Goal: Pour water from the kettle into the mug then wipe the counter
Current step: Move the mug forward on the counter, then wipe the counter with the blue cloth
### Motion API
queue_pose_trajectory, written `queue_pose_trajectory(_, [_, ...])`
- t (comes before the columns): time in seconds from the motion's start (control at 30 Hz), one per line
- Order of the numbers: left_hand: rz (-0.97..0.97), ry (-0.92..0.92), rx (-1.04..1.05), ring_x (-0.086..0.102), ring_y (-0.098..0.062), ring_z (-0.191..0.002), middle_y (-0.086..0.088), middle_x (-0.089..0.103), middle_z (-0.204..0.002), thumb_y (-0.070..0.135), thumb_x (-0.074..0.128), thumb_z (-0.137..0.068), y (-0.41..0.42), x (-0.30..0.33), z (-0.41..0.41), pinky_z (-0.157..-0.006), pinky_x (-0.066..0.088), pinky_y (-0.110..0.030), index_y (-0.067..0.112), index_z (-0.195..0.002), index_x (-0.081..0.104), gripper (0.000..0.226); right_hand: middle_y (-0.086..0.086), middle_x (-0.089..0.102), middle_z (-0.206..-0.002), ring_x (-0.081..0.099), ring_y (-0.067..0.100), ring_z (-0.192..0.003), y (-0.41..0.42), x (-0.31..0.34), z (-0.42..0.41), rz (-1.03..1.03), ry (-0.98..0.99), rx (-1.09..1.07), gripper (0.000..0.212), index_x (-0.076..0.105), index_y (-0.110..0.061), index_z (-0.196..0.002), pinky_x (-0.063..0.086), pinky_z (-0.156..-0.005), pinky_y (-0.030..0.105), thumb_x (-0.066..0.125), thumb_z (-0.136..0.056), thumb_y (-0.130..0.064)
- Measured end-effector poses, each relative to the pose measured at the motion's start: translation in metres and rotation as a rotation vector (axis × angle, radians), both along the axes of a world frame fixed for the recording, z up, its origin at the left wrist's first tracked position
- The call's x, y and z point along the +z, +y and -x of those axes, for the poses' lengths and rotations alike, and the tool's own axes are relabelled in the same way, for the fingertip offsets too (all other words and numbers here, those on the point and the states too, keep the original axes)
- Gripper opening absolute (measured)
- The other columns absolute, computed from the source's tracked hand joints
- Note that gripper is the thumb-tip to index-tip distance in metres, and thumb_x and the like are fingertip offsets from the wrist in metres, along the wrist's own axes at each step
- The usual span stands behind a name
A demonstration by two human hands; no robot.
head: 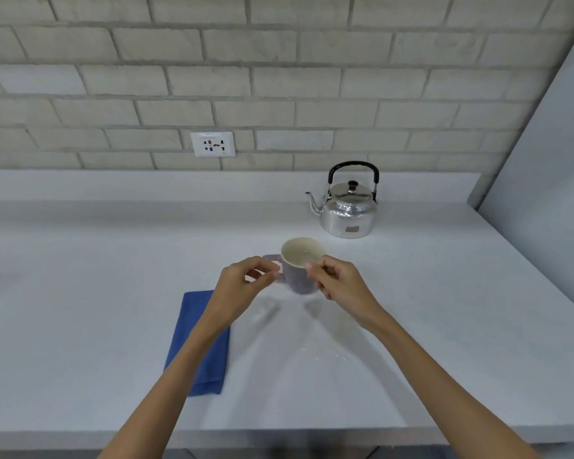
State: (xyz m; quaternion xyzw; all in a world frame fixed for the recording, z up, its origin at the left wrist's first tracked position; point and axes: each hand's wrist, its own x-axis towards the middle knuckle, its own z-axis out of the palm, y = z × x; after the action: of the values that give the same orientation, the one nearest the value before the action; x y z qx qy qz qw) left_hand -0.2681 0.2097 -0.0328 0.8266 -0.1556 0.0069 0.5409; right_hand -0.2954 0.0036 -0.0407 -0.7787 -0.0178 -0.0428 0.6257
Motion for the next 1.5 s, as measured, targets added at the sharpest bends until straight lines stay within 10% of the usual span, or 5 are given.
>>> queue_pose_trajectory(0.33, [-0.184,0.112,0.193,0.06,-0.005,-0.086,0.002,0.067,-0.098,0.005,0.063,-0.087,0.07,-0.045,0.024,-0.069,0.043,-0.002,0.015,-0.095,0.07,0.014,0.012,0.067,-0.084,0.064,0.017,-0.066,0.095,-0.038,-0.012,0.086,0.22,0.088,0.01,0.063,-0.003,-0.091,0.056,-0.061,0.024,0.06,-0.089,-0.013])
queue_pose_trajectory(0.6, [-0.552,0.413,0.514,0.032,-0.04,-0.125,-0.017,0.035,-0.14,0.03,0.072,-0.08,0.098,-0.062,0.049,-0.098,0.034,-0.053,0.014,-0.138,0.034,0.072,0.013,0.049,-0.128,0.049,0.026,-0.115,0.156,-0.051,-0.042,0.391,0.261,0.137,0.045,0.044,-0.004,-0.125,0.039,-0.082,0.027,0.061,-0.089,-0.024])
queue_pose_trajectory(0.77, [-0.369,0.564,0.431,0.053,-0.032,-0.095,-0.023,0.039,-0.128,0.019,0.073,-0.08,0.105,-0.057,0.051,-0.069,0.044,-0.035,-0.001,-0.117,0.037,0.056,0.015,0.045,-0.119,0.05,0.027,-0.108,0.177,-0.047,-0.059,0.417,0.435,0.1,0.054,0.034,0.002,-0.129,0.041,-0.073,0.028,0.061,-0.088,-0.023])
queue_pose_trajectory(0.93, [-0.349,0.649,0.293,0.051,-0.022,-0.071,-0.016,0.057,-0.097,0.018,0.066,-0.084,0.107,-0.051,0.044,-0.053,0.037,-0.025,-0.002,-0.098,0.051,0.028,0.002,0.036,-0.071,0.034,0.014,-0.06,0.174,-0.053,-0.06,0.398,0.42,0.041,0.034,0.031,-0.014,-0.064,0.025,-0.048,0.023,0.055,-0.087,-0.009])
queue_pose_trajectory(1.5, [0.36,1.0,-0.033,0.064,-0.025,-0.097,-0.013,0.063,-0.116,0.005,0.06,-0.09,0.011,-0.052,0.074,-0.081,0.055,-0.035,0.003,-0.126,0.046,0.039,0.014,0.055,-0.092,0.046,0.019,-0.076,0.06,-0.057,-0.005,0.405,0.248,-0.136,0.013,0.042,-0.001,-0.104,0.033,-0.058,0.029,0.043,-0.098,-0.012])
